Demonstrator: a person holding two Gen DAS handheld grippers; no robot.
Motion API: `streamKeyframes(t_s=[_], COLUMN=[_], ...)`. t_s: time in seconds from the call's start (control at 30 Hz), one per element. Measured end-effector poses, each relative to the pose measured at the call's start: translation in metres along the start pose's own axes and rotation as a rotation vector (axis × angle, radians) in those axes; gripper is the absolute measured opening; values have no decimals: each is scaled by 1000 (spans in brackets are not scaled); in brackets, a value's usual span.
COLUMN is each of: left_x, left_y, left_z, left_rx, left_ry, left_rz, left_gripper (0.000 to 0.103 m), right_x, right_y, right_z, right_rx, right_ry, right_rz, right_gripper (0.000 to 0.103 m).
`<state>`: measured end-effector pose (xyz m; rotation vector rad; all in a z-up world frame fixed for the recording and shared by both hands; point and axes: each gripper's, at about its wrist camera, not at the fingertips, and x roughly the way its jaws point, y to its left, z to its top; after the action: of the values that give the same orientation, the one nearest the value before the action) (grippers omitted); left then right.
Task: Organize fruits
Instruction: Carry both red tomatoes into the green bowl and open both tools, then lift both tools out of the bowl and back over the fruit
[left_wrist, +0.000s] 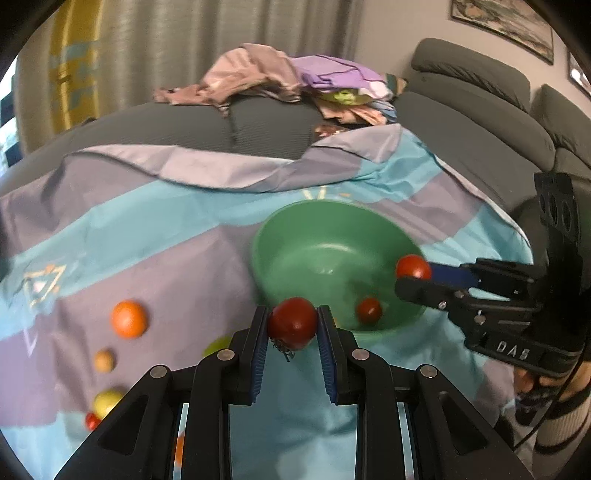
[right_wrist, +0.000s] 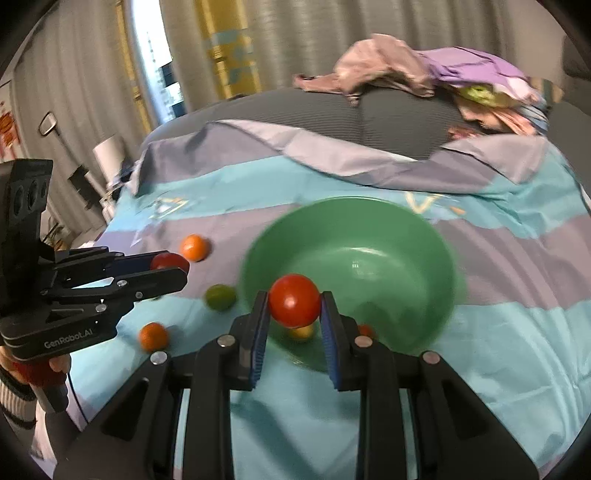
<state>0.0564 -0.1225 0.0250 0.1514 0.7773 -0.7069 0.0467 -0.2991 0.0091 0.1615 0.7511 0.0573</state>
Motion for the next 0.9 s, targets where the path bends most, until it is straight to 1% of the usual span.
streamKeyframes(t_s=[0.1,0.23,0.37,0.6,0.67,0.7,0.73,0.8,0.9], left_x=[21,54,75,90,89,86,83,73,57], left_y=[-12,-23,-27,-24,-22,-21,-21,-18,-12], left_z=[15,24,27,29,29,29,28,25,20], left_rx=[26,59,72,57,49,47,46,37,24], left_ry=[8,55,90,113,112,105,98,78,58], left_rz=[-16,4,24,55,61,59,58,67,69], left_gripper=[26,26,26,26,27,33,45,55,55], right_x=[9,31,48,61,59,56,53,47,36], right_y=[-14,-28,-36,-44,-46,-45,-46,-45,-43], right_z=[3,9,14,19,20,19,19,16,11], right_rx=[17,31,32,56,68,73,79,88,92], right_ry=[15,52,70,72,71,65,61,57,51], right_rz=[-22,-47,-70,-95,-99,-95,-91,-88,-86], right_gripper=[28,28,29,29,31,34,39,43,44])
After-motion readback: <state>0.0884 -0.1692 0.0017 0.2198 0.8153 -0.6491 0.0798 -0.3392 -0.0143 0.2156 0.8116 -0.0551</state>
